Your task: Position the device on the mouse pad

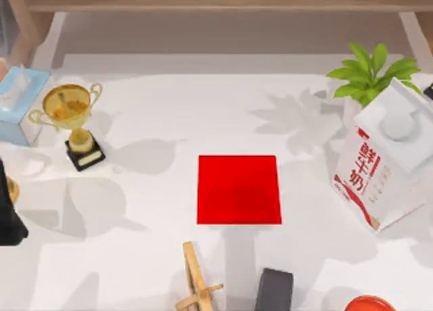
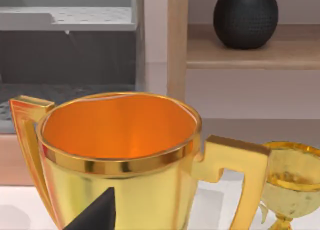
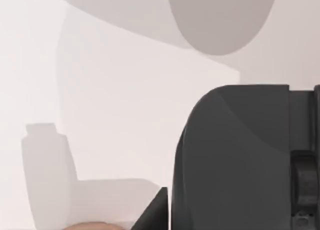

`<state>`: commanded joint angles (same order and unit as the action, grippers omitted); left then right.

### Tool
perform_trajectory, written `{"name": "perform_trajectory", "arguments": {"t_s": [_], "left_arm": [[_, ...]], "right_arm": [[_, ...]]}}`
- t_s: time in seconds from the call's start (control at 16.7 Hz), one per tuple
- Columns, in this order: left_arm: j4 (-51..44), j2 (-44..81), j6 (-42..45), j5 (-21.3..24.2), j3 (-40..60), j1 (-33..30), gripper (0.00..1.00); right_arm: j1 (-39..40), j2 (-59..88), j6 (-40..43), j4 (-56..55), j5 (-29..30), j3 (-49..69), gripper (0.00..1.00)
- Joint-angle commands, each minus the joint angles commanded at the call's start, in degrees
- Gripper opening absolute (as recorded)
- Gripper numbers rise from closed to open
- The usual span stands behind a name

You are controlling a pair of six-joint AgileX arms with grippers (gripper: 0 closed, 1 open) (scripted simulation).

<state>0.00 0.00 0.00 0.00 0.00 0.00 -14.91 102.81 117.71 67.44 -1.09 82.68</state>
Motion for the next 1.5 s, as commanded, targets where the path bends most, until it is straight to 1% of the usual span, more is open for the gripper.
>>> {"name": "perform_trajectory", "arguments": {"t_s": [0.18, 0.3, 0.48, 0.72, 0.9, 1.08, 1.32, 1.5], "left_arm": [[0.0, 0.0, 0.0, 0.0, 0.0, 0.0, 1.0], [0.0, 0.0, 0.0, 0.0, 0.0, 0.0, 1.0], [0.0, 0.0, 0.0, 0.0, 0.0, 0.0, 1.0], [0.0, 0.0, 0.0, 0.0, 0.0, 0.0, 1.0], [0.0, 0.0, 0.0, 0.0, 0.0, 0.0, 1.0], [0.0, 0.0, 0.0, 0.0, 0.0, 0.0, 1.0], [0.0, 0.0, 0.0, 0.0, 0.0, 0.0, 1.0], [0.0, 0.0, 0.0, 0.0, 0.0, 0.0, 1.0]], "right_arm": [[3.64, -1.27, -10.48, 1.86, -1.59, 5.13, 0.0], [6.94, -2.01, -20.51, 3.27, -2.73, 9.48, 0.0], [12.91, -2.25, -38.87, 5.32, -4.25, 16.63, 0.0], [22.04, -0.1, -66.79, 7.61, -5.51, 26.03, 0.0], [28.96, 3.74, -87.3, 8.89, -5.61, 32.08, 0.0], [35.54, 9.45, -106.07, 9.85, -4.9, 37.04, 0.0], [43.19, 18.35, -128.22, 10.71, -3.18, 41.63, 0.0], [47.67, 25.0, -141.4, 11.09, -1.65, 43.52, 0.0]]}}
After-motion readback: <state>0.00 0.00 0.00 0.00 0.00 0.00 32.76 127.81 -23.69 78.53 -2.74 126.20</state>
